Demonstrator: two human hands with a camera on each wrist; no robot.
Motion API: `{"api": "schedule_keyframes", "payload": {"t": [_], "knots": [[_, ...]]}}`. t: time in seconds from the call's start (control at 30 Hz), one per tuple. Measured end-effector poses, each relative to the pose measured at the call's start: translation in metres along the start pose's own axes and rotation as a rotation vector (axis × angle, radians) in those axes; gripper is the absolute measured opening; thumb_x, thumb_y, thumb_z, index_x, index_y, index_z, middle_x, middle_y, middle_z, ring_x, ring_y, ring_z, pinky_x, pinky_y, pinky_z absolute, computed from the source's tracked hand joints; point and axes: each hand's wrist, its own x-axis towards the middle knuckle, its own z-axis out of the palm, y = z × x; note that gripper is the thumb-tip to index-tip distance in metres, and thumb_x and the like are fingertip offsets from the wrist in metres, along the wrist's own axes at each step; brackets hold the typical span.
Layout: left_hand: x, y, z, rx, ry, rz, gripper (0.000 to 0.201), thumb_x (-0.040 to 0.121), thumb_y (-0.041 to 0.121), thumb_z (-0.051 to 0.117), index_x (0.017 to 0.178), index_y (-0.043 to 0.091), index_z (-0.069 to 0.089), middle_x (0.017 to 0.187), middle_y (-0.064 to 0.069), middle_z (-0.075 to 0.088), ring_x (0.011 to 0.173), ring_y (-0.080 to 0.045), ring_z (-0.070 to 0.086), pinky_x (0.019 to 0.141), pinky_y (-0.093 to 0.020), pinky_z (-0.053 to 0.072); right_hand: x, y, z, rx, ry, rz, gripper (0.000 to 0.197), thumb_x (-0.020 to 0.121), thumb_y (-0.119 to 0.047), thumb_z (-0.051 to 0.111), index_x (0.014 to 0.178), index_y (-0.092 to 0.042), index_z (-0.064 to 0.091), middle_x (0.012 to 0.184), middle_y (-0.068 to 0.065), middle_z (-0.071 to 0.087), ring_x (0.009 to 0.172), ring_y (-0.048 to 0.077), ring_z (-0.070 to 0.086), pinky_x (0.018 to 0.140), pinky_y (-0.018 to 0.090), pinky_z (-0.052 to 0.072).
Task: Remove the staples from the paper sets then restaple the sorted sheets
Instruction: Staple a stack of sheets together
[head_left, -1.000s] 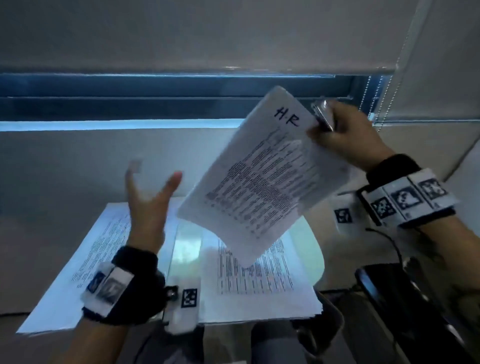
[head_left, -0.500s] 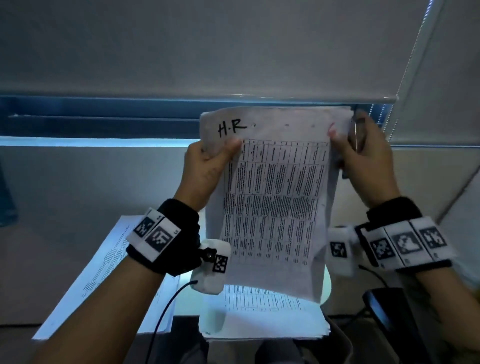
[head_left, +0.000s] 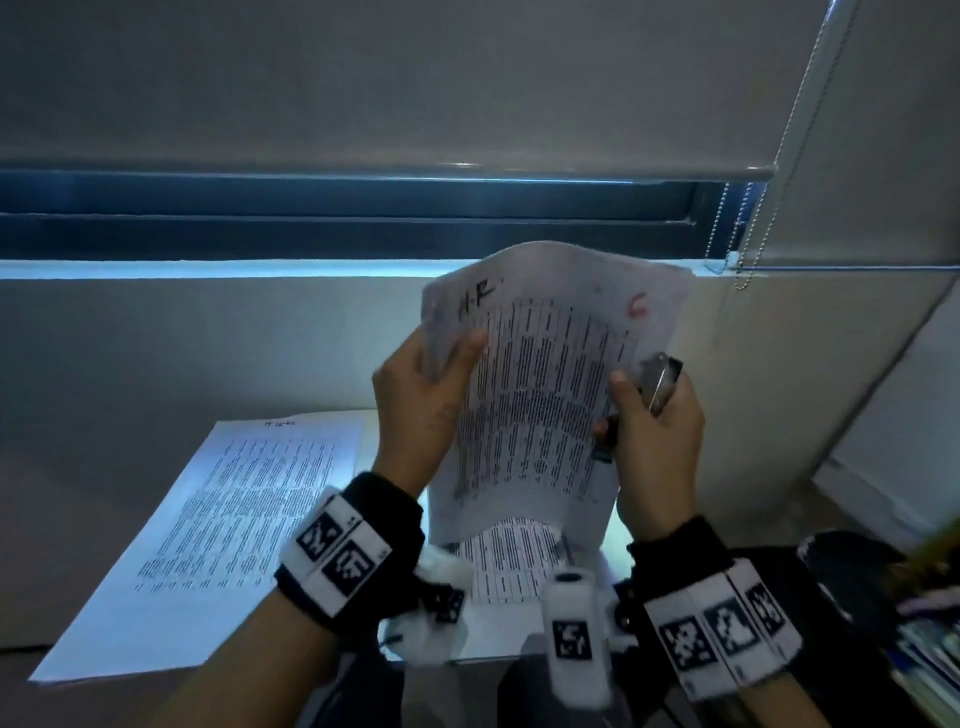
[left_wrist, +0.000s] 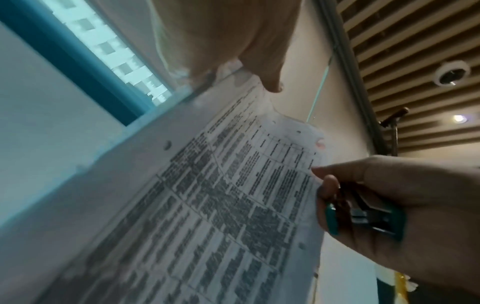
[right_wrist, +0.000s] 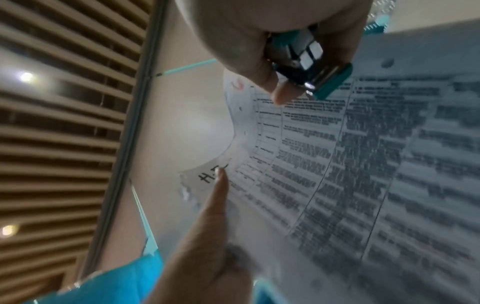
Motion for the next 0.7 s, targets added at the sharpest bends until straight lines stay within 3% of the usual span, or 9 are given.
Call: {"api": "schedule_keyframes", "payload": {"t": [0.1,0.2,0.3,0.4,0.53,0.6,0.7], "knots": [[0.021,0.01,-0.003,0.028,0.024,0.09,0.007,0.085,0.02,0.065,0.086,0.027,0.064,0.075,0.022,0.064,0.067,0.008,0.064,0.06,-0.012,0.051,0.012,-0.008,-0.003,-0.1,0.041,-0.086,0.031,0.092,-0.01,0.056,0.068,-0.022,0.041,0.061,-0.002,0.046,0.049,0.015,0.048,0.049,0.026,0.046],[0.034,0.017,-0.008,-0.038,0.041,0.115,0.013,0.083,0.017,0.068,0.096,0.02,0.066,0.085,0.012,0.068,0.076,0.002,0.067,0.067,-0.014,0.053,0.02,-0.016,-0.007,-0.11,0.054,-0.158,0.027,0.091,-0.01,0.058,0.071,-0.022,0.044,0.06,0.0,0.049,0.048,0.016,0.05,0.051,0.028,0.049],[0.03,0.01,-0.014,-0.037,0.027,0.064,0.019,0.079,0.022,0.071,0.098,0.02,0.067,0.092,0.005,0.07,0.086,-0.011,0.069,0.076,-0.025,0.056,0.019,-0.009,-0.012,-0.136,0.016,-0.12,0.025,0.09,-0.012,0.058,0.072,-0.022,0.044,0.063,0.0,0.05,0.046,0.013,0.051,0.049,0.027,0.048],[0.02,-0.004,-0.018,-0.053,-0.043,-0.093,0.033,0.065,0.039,0.075,0.093,0.025,0.065,0.095,0.004,0.07,0.089,-0.015,0.068,0.08,-0.034,0.056,0.007,0.008,-0.018,-0.126,-0.039,0.023,0.028,0.09,-0.012,0.058,0.07,-0.021,0.041,0.064,-0.001,0.047,0.041,0.007,0.05,0.046,0.025,0.044],[0.024,-0.008,-0.017,-0.093,-0.116,-0.149,0.051,0.061,0.051,0.075,0.097,0.018,0.061,0.098,-0.003,0.069,0.089,-0.015,0.068,0.073,-0.027,0.056,0.004,0.013,-0.022,-0.119,-0.039,0.096,0.035,0.091,-0.012,0.057,0.067,-0.022,0.033,0.063,-0.001,0.043,0.046,0.013,0.051,0.043,0.019,0.041],[0.031,0.0,-0.014,-0.144,-0.128,-0.135,0.045,0.069,0.048,0.069,0.098,0.015,0.059,0.097,-0.004,0.069,0.085,-0.014,0.068,0.07,-0.026,0.055,0.004,0.013,-0.022,-0.128,-0.035,0.095,0.035,0.091,-0.012,0.056,0.067,-0.022,0.034,0.064,-0.001,0.044,0.047,0.013,0.052,0.043,0.02,0.041],[0.047,0.014,-0.011,-0.174,-0.122,-0.058,0.028,0.076,0.043,0.058,0.094,0.022,0.056,0.093,0.001,0.064,0.083,-0.01,0.065,0.071,-0.024,0.053,0.003,0.015,-0.025,-0.131,-0.031,0.095,0.033,0.091,-0.01,0.056,0.068,-0.02,0.035,0.065,0.001,0.046,0.042,0.006,0.05,0.046,0.024,0.043]]}}
